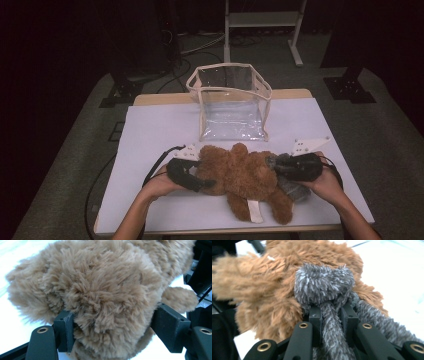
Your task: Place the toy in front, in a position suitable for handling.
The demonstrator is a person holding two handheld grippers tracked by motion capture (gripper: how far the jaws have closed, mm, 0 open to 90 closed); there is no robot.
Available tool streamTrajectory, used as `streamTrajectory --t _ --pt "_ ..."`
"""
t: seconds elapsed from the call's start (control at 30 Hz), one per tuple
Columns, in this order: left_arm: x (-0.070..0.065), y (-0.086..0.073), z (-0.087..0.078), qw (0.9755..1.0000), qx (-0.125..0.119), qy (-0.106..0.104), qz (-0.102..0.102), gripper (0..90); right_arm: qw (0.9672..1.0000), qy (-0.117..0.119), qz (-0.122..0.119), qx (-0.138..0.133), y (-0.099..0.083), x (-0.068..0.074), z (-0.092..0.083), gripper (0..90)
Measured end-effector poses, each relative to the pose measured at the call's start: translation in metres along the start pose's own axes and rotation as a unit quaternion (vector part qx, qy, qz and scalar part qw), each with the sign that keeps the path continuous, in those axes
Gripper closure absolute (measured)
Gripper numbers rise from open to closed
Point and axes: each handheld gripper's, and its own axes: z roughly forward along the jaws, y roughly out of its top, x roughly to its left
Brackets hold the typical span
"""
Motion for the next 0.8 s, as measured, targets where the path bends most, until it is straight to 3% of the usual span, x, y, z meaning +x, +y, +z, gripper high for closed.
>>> streamTrajectory --t 0.3,0.4,0.57,0.7,0.8 --pt "-0.007 0.000 -0.006 0.9997 -0.008 -0.023 -0.003 27.1 0.9994 -0.006 0.027 -0.020 0.008 -0.031 0.016 74.5" --pt "-0.010 0.001 0.001 1.0000 0.000 -0.005 0.000 27.2 0.9991 -0.004 0.036 -0.023 0.007 -0.038 0.012 74.7" --pt "-0.013 0.013 0.016 0.9997 0.007 0.024 0.003 27.2 0.9988 -0.013 0.041 -0.025 0.006 -0.040 -0.010 75.5" --pt "-0.016 0.023 0.029 0.9996 0.001 0.027 0.002 27.1 0.9992 -0.014 0.020 -0.032 0.017 -0.030 -0.028 75.7" --pt "-0.017 0.030 0.038 0.9997 -0.010 0.021 0.004 26.5 0.9993 0.006 0.008 -0.036 0.026 -0.022 -0.034 75.7"
